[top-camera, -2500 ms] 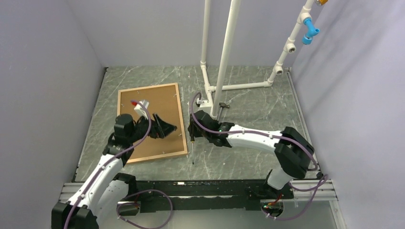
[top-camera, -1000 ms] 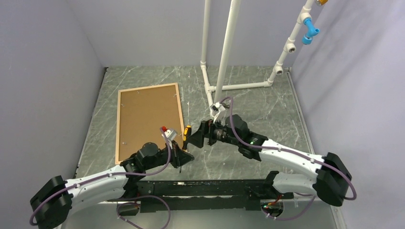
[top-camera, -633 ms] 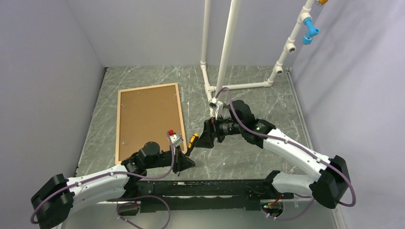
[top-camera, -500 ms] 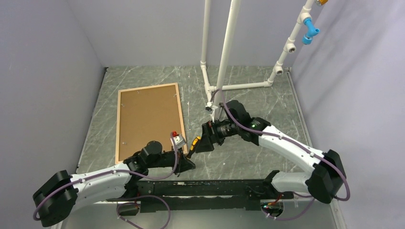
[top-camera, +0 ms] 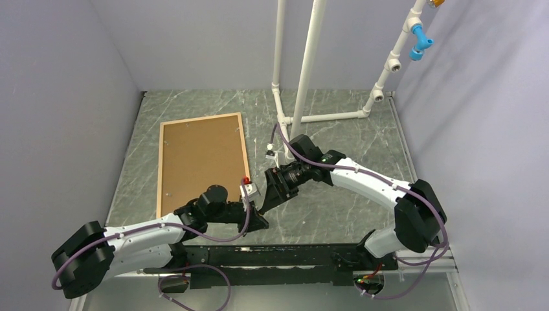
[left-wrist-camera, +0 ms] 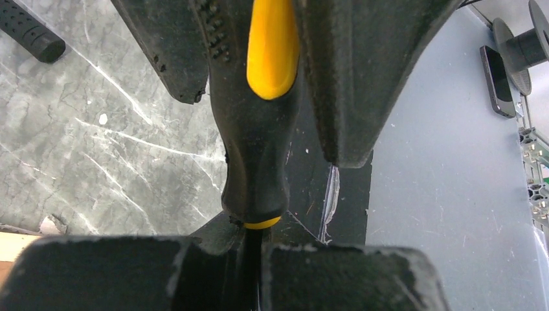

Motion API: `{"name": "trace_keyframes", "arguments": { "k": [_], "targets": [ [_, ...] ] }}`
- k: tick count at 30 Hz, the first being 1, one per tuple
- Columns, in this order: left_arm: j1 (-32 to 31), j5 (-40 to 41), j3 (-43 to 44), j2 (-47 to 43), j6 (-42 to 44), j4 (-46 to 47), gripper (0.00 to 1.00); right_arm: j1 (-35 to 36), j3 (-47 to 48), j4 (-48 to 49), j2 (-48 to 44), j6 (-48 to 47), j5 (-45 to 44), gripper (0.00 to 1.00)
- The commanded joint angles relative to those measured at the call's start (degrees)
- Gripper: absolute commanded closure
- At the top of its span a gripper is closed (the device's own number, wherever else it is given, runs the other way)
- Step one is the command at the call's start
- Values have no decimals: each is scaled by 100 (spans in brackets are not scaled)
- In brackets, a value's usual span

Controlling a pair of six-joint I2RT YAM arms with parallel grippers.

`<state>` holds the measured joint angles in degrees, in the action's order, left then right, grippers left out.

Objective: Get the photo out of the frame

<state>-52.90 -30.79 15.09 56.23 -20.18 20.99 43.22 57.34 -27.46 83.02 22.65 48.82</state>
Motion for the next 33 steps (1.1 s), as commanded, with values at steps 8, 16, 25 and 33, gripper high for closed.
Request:
{"name": "trace_keyframes", "arguments": {
  "k": [8, 16, 25, 33],
  "targets": [
    [2, -391, 444, 182, 389, -54, 100, 7, 217, -146, -92, -139, 130, 28],
    [4, -213, 502, 309, 253, -69, 100, 67, 152, -253, -334, -290, -372, 100],
    [53, 1741, 1172, -299, -403, -1476, 5, 201, -673, 542, -2024, 841, -4421, 100],
    [2297, 1739, 2512, -1024, -806, -3655, 1, 196, -86, 60, -1625, 1245, -5272, 100]
  ]
}}
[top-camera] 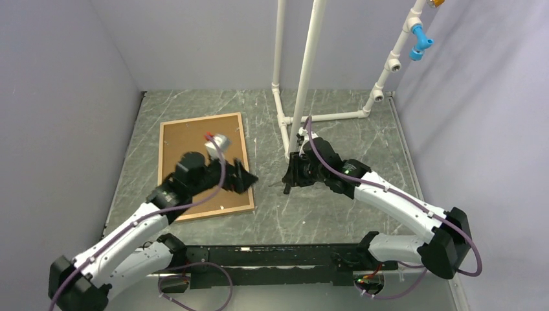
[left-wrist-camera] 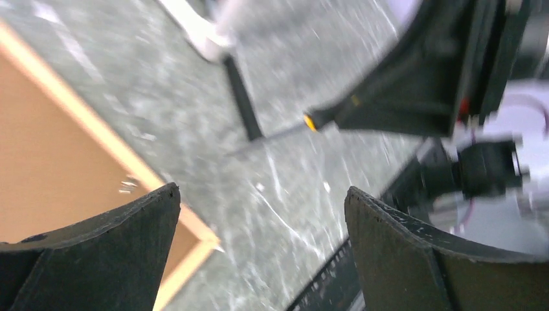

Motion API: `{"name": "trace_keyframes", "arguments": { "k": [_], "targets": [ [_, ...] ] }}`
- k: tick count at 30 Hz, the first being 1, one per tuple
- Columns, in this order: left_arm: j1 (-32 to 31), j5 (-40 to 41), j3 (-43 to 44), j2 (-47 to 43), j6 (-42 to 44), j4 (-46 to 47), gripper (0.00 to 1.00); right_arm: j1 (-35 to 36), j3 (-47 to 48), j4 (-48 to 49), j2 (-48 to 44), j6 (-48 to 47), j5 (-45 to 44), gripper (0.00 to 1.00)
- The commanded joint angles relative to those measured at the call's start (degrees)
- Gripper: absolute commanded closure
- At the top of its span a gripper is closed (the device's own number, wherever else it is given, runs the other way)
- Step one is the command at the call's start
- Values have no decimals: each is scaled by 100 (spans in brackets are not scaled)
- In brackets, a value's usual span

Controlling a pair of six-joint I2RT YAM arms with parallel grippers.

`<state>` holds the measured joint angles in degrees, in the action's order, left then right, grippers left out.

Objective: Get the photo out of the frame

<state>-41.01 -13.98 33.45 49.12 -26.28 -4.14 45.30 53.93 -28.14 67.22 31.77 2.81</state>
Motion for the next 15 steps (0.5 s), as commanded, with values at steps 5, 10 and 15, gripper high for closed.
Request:
{"name": "trace_keyframes", "arguments": {
  "k": [5, 10, 15],
  "targets": [
    [2781, -155, 1676, 14, 211, -2409, 1, -11, -92, 866, -566, 199, -757, 100],
    [4376, -431, 2145, 828, 493, -2871, 1, 142, 4, 1178, -578, -283, -857, 100],
    [4727, -2530, 1651, 1613, 187, -1753, 5, 857, 257, 1303, -195, -505, -1711, 100]
  ]
}}
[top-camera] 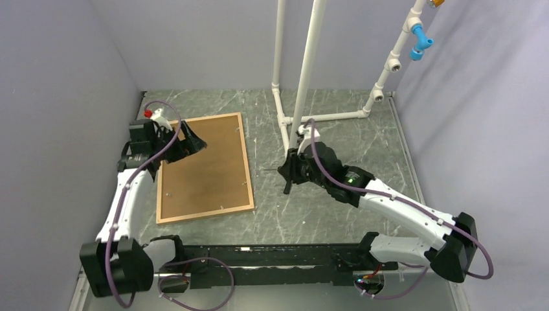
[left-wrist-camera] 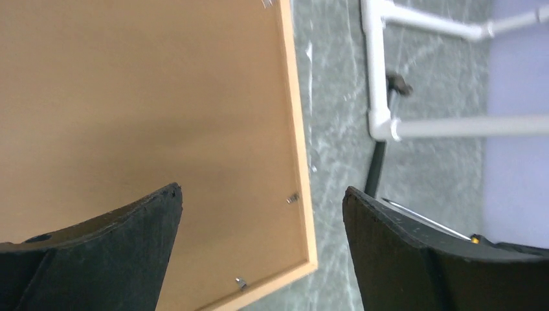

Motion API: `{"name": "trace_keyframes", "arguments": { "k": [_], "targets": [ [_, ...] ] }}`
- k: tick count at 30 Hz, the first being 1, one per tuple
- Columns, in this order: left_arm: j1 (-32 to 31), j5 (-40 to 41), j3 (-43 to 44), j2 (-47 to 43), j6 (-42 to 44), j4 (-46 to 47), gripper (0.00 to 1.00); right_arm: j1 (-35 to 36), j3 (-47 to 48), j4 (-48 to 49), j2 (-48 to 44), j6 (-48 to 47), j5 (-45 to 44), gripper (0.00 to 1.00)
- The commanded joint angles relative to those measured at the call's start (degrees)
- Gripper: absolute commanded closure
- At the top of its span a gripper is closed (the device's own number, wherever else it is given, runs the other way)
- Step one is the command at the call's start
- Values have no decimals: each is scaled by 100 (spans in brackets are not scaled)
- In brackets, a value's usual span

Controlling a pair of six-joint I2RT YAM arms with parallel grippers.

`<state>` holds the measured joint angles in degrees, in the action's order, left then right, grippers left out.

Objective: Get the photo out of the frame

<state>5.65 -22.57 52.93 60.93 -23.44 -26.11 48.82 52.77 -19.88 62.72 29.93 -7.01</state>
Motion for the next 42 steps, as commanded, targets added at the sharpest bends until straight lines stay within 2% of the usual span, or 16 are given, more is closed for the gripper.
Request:
{"name": "trace_keyframes", "arguments": {
  "k": [1, 3, 8, 13, 17, 19, 21, 24, 30, 33, 36, 42],
  "targets": [
    [16, -2043, -469, 539, -223, 735, 7, 698, 433, 492, 376, -345, -977, 100],
    [-73, -2191, -808, 670, -378, 1105, 12, 1109, 538, 488, 593, -371, -1399, 100],
    [-500, -1573, -1210, 503, -93, 600, 24, 1923, 504, 752, 976, -531, -1921, 100],
    [-1770, -354, -2231, -660, -997, 728, 38, 2303, 366, 996, 1160, -524, -2209, 100],
    [-2386, 365, -2930, -1868, -1684, 866, 47, 2472, 364, 1184, 1386, -585, -2289, 100],
    [-2521, 559, -3135, -2203, -1796, 824, 53, 2548, 375, 1228, 1547, -632, -2496, 100],
    [-2530, 485, -3288, -2203, -1811, 897, 56, 2606, 436, 1199, 1741, -674, -2711, 100],
    [-2607, 321, -3341, -1895, -1857, 1138, 66, 2687, 549, 1177, 1925, -757, -2944, 100],
    [-2881, 459, -3361, -1712, -1847, 1440, 79, 2708, 758, 1116, 2269, -815, -3037, 100],
    [-3035, 512, -3410, -1616, -1902, 1541, 90, 2723, 805, 1096, 2409, -822, -3062, 100],
    [-3197, 729, -3458, -1612, -1976, 1515, 98, 2738, 788, 1143, 2470, -832, -3097, 100],
    [-3452, 970, -3620, -1547, -2182, 1620, 100, 2824, 863, 1025, 2691, -848, -3357, 100]
  ]
}}
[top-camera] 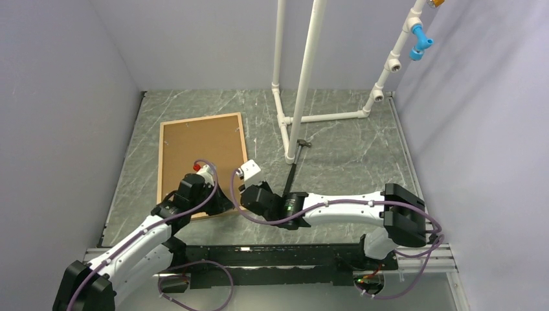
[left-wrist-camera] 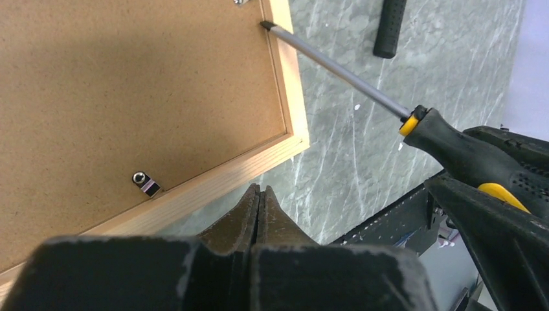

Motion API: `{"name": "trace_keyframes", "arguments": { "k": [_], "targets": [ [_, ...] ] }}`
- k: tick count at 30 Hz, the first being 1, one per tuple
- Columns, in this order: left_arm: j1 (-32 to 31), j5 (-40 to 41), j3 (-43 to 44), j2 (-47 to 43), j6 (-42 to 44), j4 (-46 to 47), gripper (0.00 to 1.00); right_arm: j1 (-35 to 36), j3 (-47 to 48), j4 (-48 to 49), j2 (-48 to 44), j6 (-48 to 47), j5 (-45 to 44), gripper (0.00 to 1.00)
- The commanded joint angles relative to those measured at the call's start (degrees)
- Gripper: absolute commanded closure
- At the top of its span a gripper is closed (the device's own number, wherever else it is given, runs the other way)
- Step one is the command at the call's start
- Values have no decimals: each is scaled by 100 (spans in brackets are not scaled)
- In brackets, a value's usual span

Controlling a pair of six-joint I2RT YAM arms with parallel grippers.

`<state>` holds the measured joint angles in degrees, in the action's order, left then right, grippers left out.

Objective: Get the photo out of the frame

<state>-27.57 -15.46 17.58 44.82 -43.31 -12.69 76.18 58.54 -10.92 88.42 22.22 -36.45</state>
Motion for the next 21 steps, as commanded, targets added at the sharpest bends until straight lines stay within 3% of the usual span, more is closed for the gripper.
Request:
{"name": "trace_keyframes", "arguments": {
  "k": [1, 17, 21],
  "targets": [
    [-160, 288, -97, 153, -222, 302, 100, 110, 283, 135, 139, -82, -442, 100],
    [-319, 1066, -308, 347, -468, 77, 100, 362, 429, 177, 785, -357, -1262, 100],
    [-317, 1121, -310, 297, -452, -46, 100, 402, 216, 669, 830, -637, -1107, 100]
  ]
}}
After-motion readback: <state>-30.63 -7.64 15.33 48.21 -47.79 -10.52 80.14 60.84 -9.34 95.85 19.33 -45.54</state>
